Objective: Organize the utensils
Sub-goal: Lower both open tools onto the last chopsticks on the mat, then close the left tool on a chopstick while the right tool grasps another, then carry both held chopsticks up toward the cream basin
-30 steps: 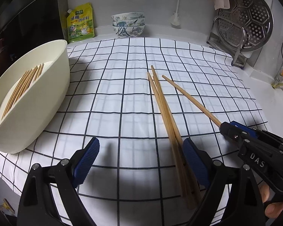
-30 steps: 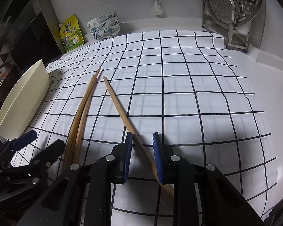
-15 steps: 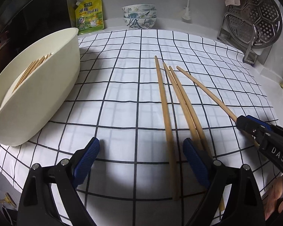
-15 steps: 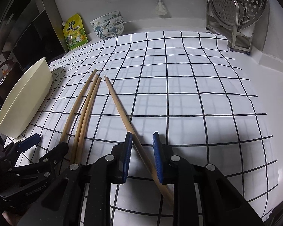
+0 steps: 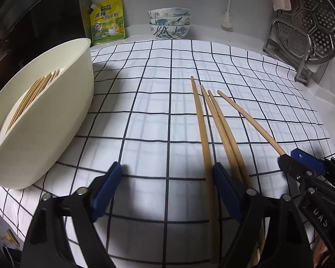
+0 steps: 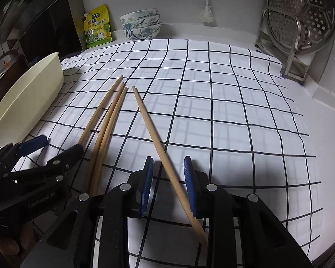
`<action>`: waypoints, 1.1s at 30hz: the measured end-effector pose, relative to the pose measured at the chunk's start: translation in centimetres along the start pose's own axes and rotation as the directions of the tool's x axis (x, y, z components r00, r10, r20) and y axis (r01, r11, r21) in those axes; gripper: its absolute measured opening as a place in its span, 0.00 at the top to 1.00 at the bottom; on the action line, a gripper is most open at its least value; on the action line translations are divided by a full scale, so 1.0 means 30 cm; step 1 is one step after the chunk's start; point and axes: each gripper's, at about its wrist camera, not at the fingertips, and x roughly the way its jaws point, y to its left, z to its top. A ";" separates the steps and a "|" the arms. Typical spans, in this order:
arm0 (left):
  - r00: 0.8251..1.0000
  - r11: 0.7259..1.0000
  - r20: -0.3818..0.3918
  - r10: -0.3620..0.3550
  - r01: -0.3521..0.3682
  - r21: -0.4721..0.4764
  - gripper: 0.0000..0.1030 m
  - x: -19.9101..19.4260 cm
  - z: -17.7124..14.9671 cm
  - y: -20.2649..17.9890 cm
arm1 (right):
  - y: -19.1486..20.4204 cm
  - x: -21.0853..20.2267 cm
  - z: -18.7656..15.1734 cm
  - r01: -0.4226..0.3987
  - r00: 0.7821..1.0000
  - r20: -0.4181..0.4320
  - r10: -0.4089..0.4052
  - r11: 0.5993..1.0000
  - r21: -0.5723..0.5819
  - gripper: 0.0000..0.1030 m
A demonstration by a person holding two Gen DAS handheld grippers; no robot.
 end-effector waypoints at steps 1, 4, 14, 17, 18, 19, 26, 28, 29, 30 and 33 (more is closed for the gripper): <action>1.000 1.000 0.004 -0.003 0.003 0.004 0.32 -0.001 0.002 -0.005 | 0.007 0.002 0.000 0.012 1.000 0.001 -0.012 1.000 -0.015 0.74; 1.000 1.000 0.012 -0.017 0.016 0.022 0.50 -0.007 0.006 -0.025 | 0.027 0.003 -0.003 0.028 1.000 0.009 -0.028 0.998 -0.052 0.80; 0.996 0.995 -0.019 -0.088 0.089 0.052 0.93 -0.039 -0.009 -0.047 | -0.017 -0.033 -0.012 -0.052 0.998 0.033 0.051 0.998 0.036 0.94; 0.994 0.993 -0.013 -0.111 0.111 0.043 0.93 -0.067 -0.007 -0.031 | -0.032 -0.059 -0.007 -0.097 0.994 0.055 0.093 0.992 0.079 0.94; 0.993 0.992 -0.008 -0.120 0.120 0.042 0.93 -0.081 -0.004 -0.025 | -0.032 -0.067 -0.005 -0.099 0.994 0.061 0.094 0.992 0.084 0.94; 0.991 0.991 0.000 -0.131 0.130 0.039 0.93 -0.098 0.001 -0.016 | -0.028 -0.077 -0.003 -0.103 0.993 0.069 0.097 0.991 0.087 0.94; 0.981 0.984 0.082 -0.177 0.176 0.020 0.93 -0.211 0.057 0.072 | 0.034 -0.141 0.038 -0.139 0.984 0.124 0.125 0.983 0.120 0.94; 0.977 0.981 0.098 -0.192 0.191 0.019 0.93 -0.231 0.074 0.097 | 0.056 -0.150 0.053 -0.147 0.983 0.132 0.131 0.982 0.121 0.94; 0.975 0.981 0.106 -0.196 0.195 0.020 0.93 -0.239 0.084 0.107 | 0.071 -0.155 0.064 -0.149 0.982 0.136 0.132 0.981 0.120 0.94; 0.973 0.980 0.114 -0.200 0.199 0.022 0.93 -0.249 0.091 0.116 | 0.081 -0.159 0.071 -0.150 0.981 0.141 0.132 0.982 0.119 0.94; 0.967 0.979 0.150 -0.206 0.205 0.024 0.93 -0.282 0.121 0.149 | 0.116 -0.175 0.100 -0.155 0.978 0.156 0.137 0.981 0.113 0.94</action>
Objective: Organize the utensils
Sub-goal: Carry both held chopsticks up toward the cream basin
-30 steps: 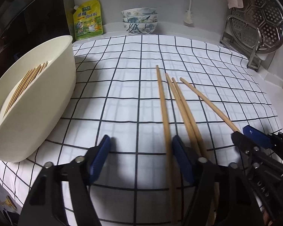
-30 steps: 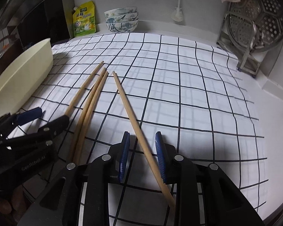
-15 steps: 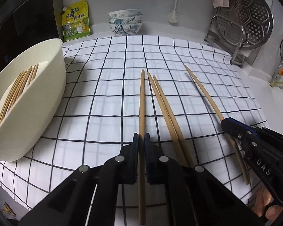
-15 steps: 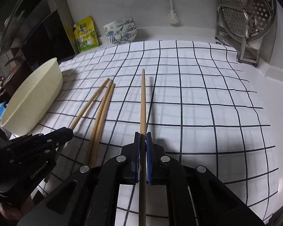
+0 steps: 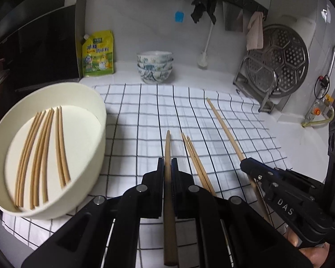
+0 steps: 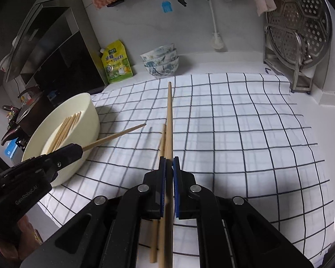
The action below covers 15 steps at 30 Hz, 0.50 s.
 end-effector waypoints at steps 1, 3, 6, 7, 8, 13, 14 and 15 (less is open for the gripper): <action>1.000 1.000 0.015 -0.004 0.005 -0.002 0.93 -0.015 0.014 0.012 | 0.018 -0.003 0.010 -0.002 1.000 0.006 0.002 1.000 -0.004 0.94; 0.999 1.000 0.047 -0.006 0.007 -0.002 0.93 -0.048 0.040 0.032 | 0.039 -0.005 0.027 -0.012 1.000 0.011 0.012 1.000 -0.009 0.94; 0.996 1.000 0.093 0.003 -0.002 -0.008 0.93 -0.099 0.070 0.071 | 0.099 -0.008 0.060 -0.039 0.999 0.022 0.040 0.999 -0.023 0.94; 0.994 1.000 0.112 0.015 -0.014 -0.016 0.93 -0.121 0.079 0.098 | 0.120 -0.007 0.072 -0.051 0.998 0.026 0.052 0.998 -0.029 0.94; 0.992 0.999 0.124 0.027 -0.024 -0.024 0.93 -0.137 0.085 0.120 | 0.139 -0.007 0.081 -0.064 0.997 0.028 0.065 0.997 -0.034 0.94; 0.980 0.990 0.151 0.127 -0.117 -0.075 0.93 -0.192 0.103 0.289 | 0.278 0.029 0.136 -0.130 0.991 0.025 0.132 0.989 -0.072 0.94; 0.977 0.987 0.150 0.150 -0.138 -0.086 0.93 -0.195 0.102 0.327 | 0.309 0.043 0.145 -0.142 0.989 0.019 0.144 0.986 -0.083 0.94; 0.975 0.984 0.146 0.166 -0.153 -0.096 0.93 -0.196 0.101 0.360 | 0.343 0.058 0.153 -0.151 0.988 0.012 0.153 0.984 -0.093 0.94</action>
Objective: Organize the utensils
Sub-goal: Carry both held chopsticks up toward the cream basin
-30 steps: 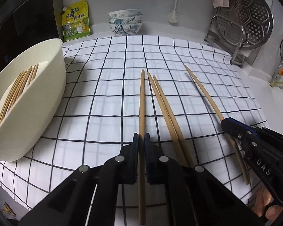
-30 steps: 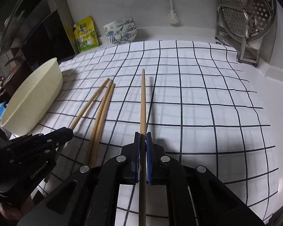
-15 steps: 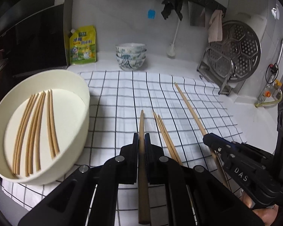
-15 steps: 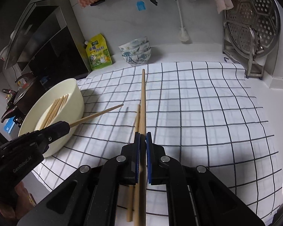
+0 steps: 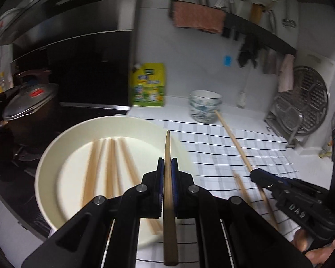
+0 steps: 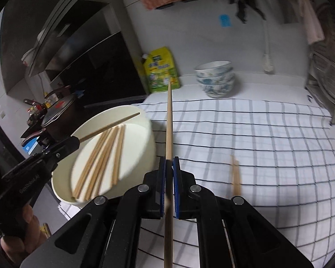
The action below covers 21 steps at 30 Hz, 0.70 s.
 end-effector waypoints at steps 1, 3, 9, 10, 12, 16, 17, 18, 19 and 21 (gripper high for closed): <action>1.000 1.000 -0.003 0.021 -0.021 -0.012 0.93 0.006 -0.002 0.044 | 0.031 0.021 0.009 -0.009 1.000 -0.007 0.009 1.000 -0.012 0.94; 0.999 0.998 -0.014 0.053 -0.053 -0.029 0.93 0.024 -0.007 0.110 | 0.102 0.077 0.029 -0.029 0.999 -0.028 0.028 0.999 -0.039 0.94; 0.989 0.992 -0.110 0.100 -0.108 -0.063 0.93 0.112 -0.042 0.261 | 0.239 0.223 0.067 -0.073 0.992 -0.104 0.065 0.995 -0.073 0.94; 0.987 0.992 -0.125 0.100 -0.109 -0.064 0.93 0.125 -0.046 0.276 | 0.252 0.244 0.070 -0.076 0.991 -0.116 0.067 0.994 -0.076 0.94; 0.985 0.992 -0.146 0.098 -0.109 -0.070 0.93 0.150 -0.051 0.298 | 0.287 0.298 0.078 -0.080 0.986 -0.151 0.066 0.993 -0.089 0.94; 0.977 0.991 -0.192 0.096 -0.112 -0.070 0.93 0.203 -0.049 0.332 | 0.345 0.374 0.090 -0.092 0.978 -0.195 0.069 0.990 -0.110 0.94; 0.975 0.991 -0.203 0.091 -0.108 -0.074 0.93 0.214 -0.048 0.338 | 0.356 0.395 0.092 -0.095 0.975 -0.209 0.071 0.989 -0.110 0.94; 0.974 0.991 -0.212 0.085 -0.104 -0.080 0.93 0.222 -0.048 0.345 | 0.363 0.413 0.094 -0.098 0.973 -0.221 0.072 0.989 -0.110 0.94; 0.973 0.991 -0.218 0.078 -0.099 -0.089 0.93 0.228 -0.049 0.356 | 0.369 0.429 0.094 -0.099 0.970 -0.231 0.072 0.989 -0.107 0.94; 0.973 0.990 -0.219 0.078 -0.101 -0.094 0.89 0.229 -0.050 0.366 | 0.374 0.447 0.095 -0.100 0.968 -0.239 0.072 0.989 -0.107 0.94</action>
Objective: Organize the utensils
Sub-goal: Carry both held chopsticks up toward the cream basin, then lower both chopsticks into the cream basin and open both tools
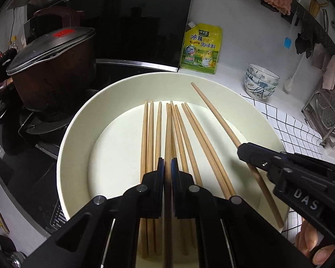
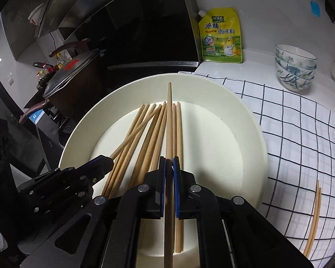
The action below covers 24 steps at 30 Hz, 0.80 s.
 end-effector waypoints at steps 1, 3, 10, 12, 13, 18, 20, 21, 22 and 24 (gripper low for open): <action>1.000 1.000 0.005 0.005 -0.005 -0.004 0.84 -0.003 -0.001 0.006 | 0.002 0.007 0.002 0.002 1.000 -0.002 -0.002 1.000 0.000 0.94; 1.000 1.000 0.016 0.012 -0.011 -0.012 0.50 -0.013 -0.004 0.019 | 0.005 0.023 0.006 -0.002 1.000 -0.009 0.002 1.000 0.001 0.93; 0.999 0.999 0.044 0.032 -0.030 -0.043 0.44 -0.048 -0.013 0.055 | 0.008 -0.002 -0.010 0.017 1.000 0.011 -0.017 1.000 -0.001 0.82; 0.998 0.998 0.048 0.034 -0.031 -0.050 0.44 -0.055 -0.017 0.057 | 0.009 -0.016 -0.017 0.024 1.000 0.015 -0.024 1.000 -0.003 0.81; 0.998 0.998 0.049 0.034 -0.032 -0.050 0.44 -0.059 -0.020 0.056 | 0.008 -0.021 -0.020 0.025 1.000 0.016 -0.025 1.000 -0.003 0.81; 0.998 0.998 0.050 0.033 -0.030 -0.046 0.39 -0.079 -0.037 0.043 | 0.001 -0.056 -0.041 0.028 0.999 0.027 -0.028 1.000 0.007 0.79; 0.998 0.999 0.051 0.031 -0.029 -0.044 0.38 -0.088 -0.043 0.035 | -0.001 -0.071 -0.050 0.032 0.999 0.034 -0.032 0.999 0.010 0.78; 0.998 0.999 0.052 0.028 -0.026 -0.042 0.37 -0.094 -0.047 0.030 | -0.003 -0.079 -0.053 0.034 0.999 0.038 -0.035 0.999 0.011 0.78; 0.998 0.999 0.054 0.024 -0.022 -0.038 0.37 -0.100 -0.051 0.022 | -0.005 -0.091 -0.060 0.037 0.998 0.042 -0.038 0.999 0.013 0.77; 0.998 0.999 0.057 0.020 -0.018 -0.033 0.37 -0.111 -0.058 0.011 | -0.009 -0.108 -0.070 0.041 0.998 0.050 -0.041 0.999 0.016 0.76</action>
